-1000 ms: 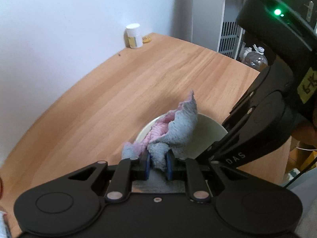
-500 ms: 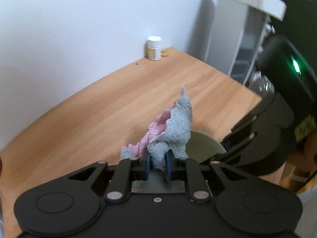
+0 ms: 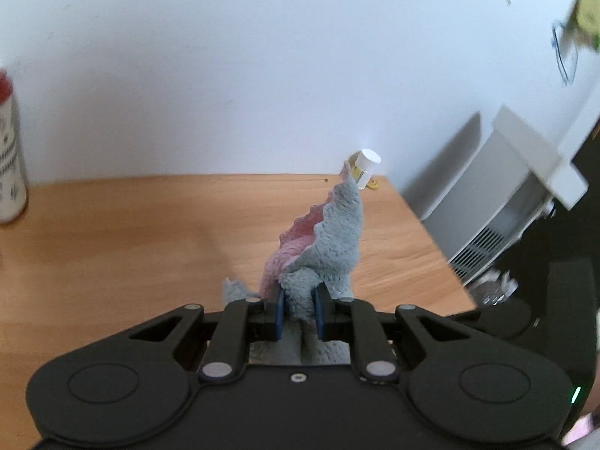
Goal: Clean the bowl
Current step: 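Close the right gripper on the bowl rim and lift the bowl, then rub the towel on the bowl's outer wall with the left gripper while the right gripper holds the rim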
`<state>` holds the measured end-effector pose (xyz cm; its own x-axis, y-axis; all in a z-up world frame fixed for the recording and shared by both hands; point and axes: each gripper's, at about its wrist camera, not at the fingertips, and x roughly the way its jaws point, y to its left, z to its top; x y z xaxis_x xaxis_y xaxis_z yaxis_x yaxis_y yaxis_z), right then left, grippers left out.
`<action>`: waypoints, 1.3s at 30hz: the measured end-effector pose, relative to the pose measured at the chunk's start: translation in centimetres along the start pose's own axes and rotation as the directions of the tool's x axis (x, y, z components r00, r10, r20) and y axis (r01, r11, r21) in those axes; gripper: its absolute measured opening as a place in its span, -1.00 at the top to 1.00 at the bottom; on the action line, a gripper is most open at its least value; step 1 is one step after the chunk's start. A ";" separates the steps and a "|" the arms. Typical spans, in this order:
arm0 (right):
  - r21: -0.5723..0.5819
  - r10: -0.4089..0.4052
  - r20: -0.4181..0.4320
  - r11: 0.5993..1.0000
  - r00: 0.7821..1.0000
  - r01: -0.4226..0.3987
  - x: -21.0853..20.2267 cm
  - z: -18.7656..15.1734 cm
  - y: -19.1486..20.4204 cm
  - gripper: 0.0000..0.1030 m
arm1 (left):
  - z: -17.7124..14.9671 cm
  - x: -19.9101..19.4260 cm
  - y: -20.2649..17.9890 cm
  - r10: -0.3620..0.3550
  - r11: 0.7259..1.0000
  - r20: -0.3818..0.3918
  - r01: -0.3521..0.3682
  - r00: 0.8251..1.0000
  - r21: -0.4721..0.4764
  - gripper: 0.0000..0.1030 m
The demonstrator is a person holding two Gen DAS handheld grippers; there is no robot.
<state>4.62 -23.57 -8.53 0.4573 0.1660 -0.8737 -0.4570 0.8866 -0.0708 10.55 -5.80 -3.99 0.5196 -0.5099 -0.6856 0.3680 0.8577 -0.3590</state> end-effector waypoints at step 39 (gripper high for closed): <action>-0.043 -0.004 0.197 0.999 0.980 0.012 -4.7 1.5 0.0 0.73 | -2.3 2.5 1.1 -0.227 0.950 -0.113 0.194 0.967 -0.243 0.73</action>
<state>3.67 -23.72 -3.72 0.6003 0.2445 -0.7615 -0.4838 0.8692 -0.1023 10.49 -5.98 -7.50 0.3325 -0.6803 -0.6531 0.2635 0.7320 -0.6283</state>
